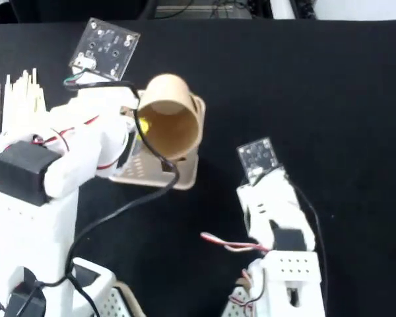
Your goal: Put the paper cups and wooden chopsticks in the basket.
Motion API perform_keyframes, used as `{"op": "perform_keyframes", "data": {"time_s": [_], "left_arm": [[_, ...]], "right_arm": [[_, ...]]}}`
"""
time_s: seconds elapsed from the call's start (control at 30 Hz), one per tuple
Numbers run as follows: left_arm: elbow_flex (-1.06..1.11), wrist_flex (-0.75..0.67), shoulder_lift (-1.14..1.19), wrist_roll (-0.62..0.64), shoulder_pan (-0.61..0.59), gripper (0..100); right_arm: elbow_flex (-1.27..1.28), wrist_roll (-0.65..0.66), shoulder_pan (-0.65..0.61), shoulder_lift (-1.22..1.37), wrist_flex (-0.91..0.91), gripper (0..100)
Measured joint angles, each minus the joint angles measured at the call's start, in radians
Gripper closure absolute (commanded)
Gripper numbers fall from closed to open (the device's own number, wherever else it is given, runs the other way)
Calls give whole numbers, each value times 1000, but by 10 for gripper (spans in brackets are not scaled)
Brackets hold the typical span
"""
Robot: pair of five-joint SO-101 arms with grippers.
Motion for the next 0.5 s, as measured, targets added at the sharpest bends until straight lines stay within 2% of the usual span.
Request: {"op": "perform_keyframes", "data": {"time_s": [0.2,0.5], "left_arm": [[0,-9,0,2,0,877],[-66,-127,5,149,0,877]], "right_arm": [[0,0,0,0,0,956],[0,0,0,0,0,956]]}}
